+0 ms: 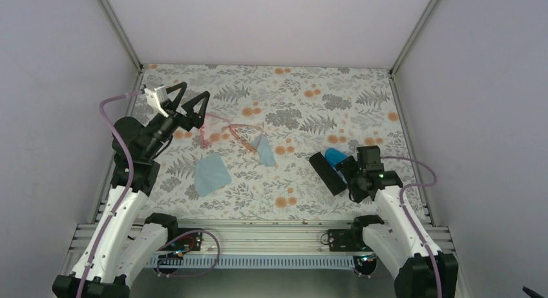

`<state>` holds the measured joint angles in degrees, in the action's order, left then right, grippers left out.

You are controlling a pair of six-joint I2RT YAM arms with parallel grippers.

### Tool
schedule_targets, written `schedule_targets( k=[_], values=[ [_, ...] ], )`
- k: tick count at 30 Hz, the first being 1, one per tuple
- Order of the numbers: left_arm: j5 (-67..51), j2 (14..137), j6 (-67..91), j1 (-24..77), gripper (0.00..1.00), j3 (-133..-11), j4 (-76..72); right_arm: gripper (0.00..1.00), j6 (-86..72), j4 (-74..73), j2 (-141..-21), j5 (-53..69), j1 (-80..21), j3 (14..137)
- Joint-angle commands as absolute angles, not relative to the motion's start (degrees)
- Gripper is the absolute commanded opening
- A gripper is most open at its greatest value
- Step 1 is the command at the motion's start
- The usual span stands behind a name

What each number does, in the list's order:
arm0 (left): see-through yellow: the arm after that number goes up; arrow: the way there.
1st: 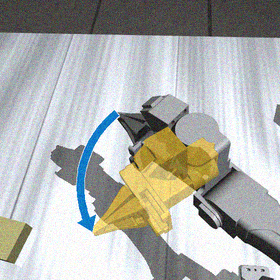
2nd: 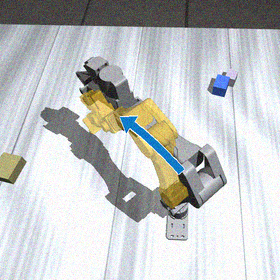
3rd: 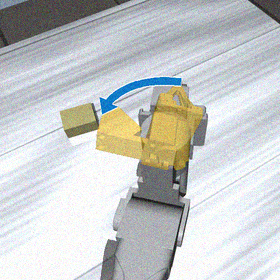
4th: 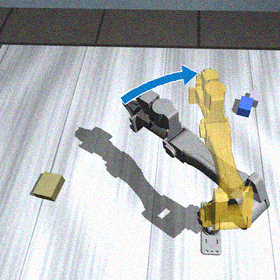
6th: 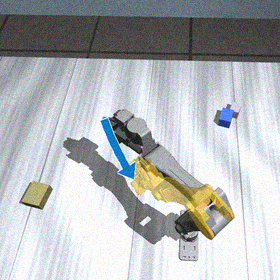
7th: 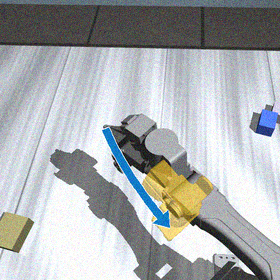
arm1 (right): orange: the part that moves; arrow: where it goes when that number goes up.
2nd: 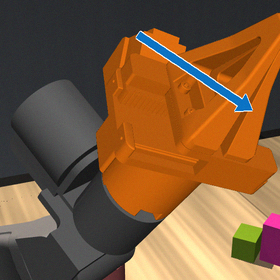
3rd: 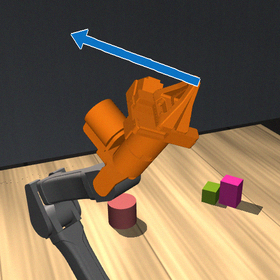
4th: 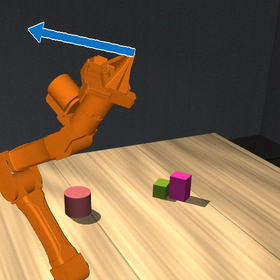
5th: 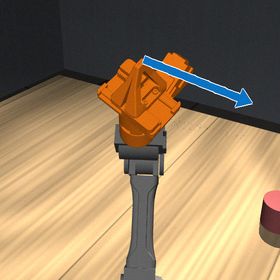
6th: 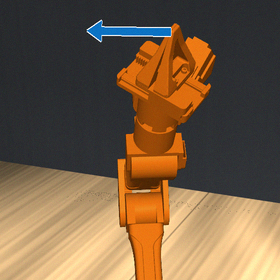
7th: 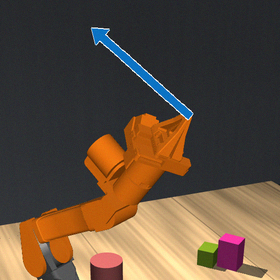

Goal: Organize the sunglasses
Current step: Move the sunglasses case at the center of the board.

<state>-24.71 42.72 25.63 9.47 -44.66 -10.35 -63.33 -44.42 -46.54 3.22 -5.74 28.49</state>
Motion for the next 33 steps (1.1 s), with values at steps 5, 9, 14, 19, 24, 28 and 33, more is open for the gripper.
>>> schedule_targets(
  k=[5, 9, 14, 19, 24, 28, 33],
  values=[
    [-25.7, 43.5, 26.0, 9.3, 1.0, -44.2, -12.1, 1.0, -66.2, -36.3, -54.0, 2.7, -11.3, 27.0],
    [-27.9, 43.4, 25.5, 9.3, 1.0, -43.6, -13.4, 1.0, -61.7, -29.1, -59.7, 5.2, -15.2, 28.6],
    [-31.6, 44.6, 25.7, 9.3, 1.0, -43.4, -15.5, 1.0, -58.8, -21.3, -67.6, 6.2, -22.3, 32.6],
    [-33.5, 46.4, 25.8, 9.6, 1.0, -43.8, -15.0, 1.0, -57.7, -11.8, -73.9, 10.4, -25.0, 35.1],
    [-33.4, 48.4, 26.4, 10.0, 1.0, -44.1, -13.7, 1.0, -54.4, -13.8, -76.3, 6.0, -25.4, 37.1],
    [-33.5, 49.7, 27.0, 10.4, 1.0, -43.6, -13.7, 1.0, -48.3, -17.5, -75.9, -4.7, -25.2, 36.0],
    [-32.6, 50.1, 28.0, 10.8, 1.0, -42.4, -15.8, 1.0, -33.1, -16.0, -80.5, -0.3, -24.8, 41.0]
  ],
)
